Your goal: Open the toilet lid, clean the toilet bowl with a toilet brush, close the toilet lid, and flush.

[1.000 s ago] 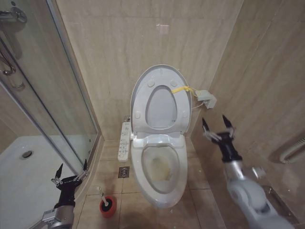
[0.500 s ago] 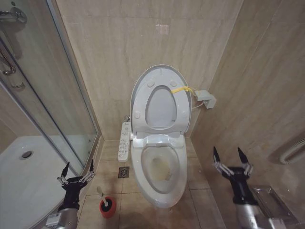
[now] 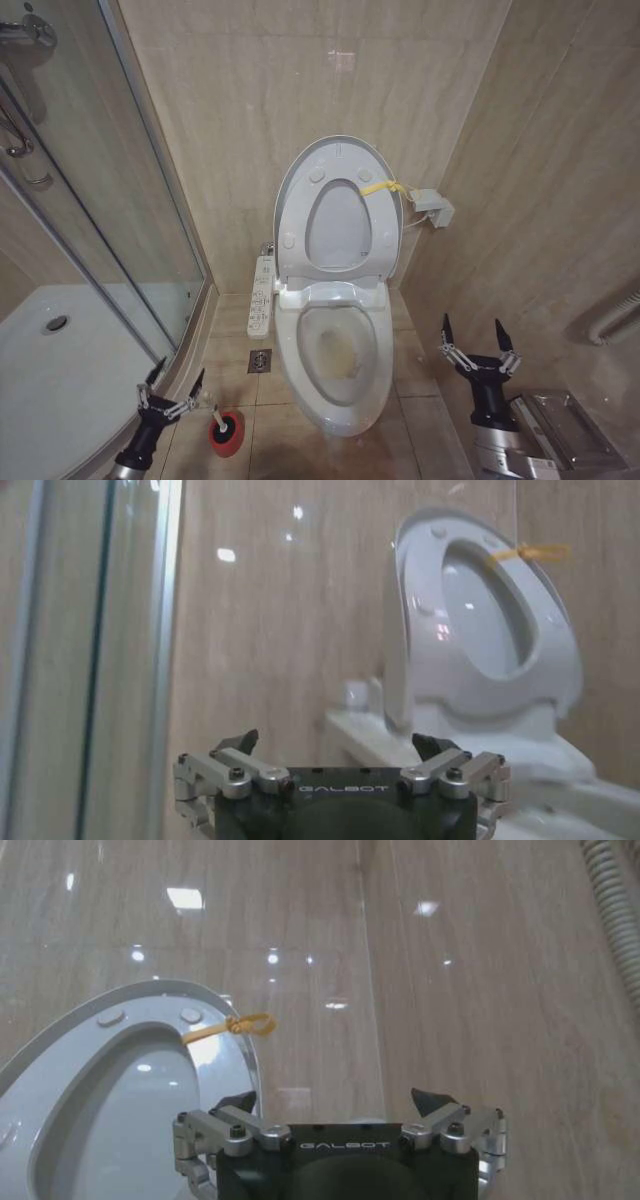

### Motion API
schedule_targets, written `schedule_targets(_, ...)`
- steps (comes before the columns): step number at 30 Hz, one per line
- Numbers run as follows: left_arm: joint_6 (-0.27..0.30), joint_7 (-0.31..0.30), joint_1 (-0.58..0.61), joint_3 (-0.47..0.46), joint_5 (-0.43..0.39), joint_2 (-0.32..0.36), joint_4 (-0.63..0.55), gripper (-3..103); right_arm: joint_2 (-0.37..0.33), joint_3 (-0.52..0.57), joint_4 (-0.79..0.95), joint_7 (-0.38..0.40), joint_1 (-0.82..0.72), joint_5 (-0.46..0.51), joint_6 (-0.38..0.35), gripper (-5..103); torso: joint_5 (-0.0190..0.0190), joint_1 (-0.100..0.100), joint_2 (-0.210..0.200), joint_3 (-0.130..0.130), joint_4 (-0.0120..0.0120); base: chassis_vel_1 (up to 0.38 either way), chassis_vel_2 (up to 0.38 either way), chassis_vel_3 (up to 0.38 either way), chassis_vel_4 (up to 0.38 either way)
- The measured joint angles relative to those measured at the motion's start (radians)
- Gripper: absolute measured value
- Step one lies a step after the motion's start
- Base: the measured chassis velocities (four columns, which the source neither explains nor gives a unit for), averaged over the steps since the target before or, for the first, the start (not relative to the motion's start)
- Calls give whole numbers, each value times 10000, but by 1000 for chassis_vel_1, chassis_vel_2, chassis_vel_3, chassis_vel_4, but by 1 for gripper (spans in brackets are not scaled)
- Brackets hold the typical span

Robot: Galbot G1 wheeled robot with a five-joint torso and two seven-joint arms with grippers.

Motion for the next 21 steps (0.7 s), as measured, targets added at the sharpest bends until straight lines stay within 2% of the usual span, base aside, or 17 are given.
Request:
schedule_targets(1,0,0,0,0,0,0,0,100,0,0,0,0,0,0,0,100,0,0,0,0,0,0,0,0,0)
schedule_targets(3,36,621,-439,270,-147,-61,802,100,17,-154,-81,-6,100,-30,0,100,2,0,0,0,1,0,0,0,0)
schedule_targets(5,122,736,-703,476,-93,-109,1188,100,5,-249,-127,-12,162,-61,0,100,1,0,1,0,-3,0,0,0,0)
schedule_targets(10,278,336,-1334,668,814,-216,2518,100,-213,-616,-338,-21,541,-62,-26,100,3,0,0,0,-5,0,0,0,0)
schedule_targets(12,259,179,-1492,652,1036,-254,3060,100,-337,-801,-441,-24,688,-46,-50,100,5,1,0,0,10,0,0,0,0)
schedule_targets(16,172,-177,-1918,889,1408,-347,3892,100,-388,-875,-521,-27,693,-14,-52,100,3,0,0,0,-2,0,0,0,0)
schedule_targets(21,110,-779,-2415,1041,1950,-518,4720,100,-387,-871,-526,-34,624,-8,-44,100,4,0,0,-1,-4,0,0,0,0)
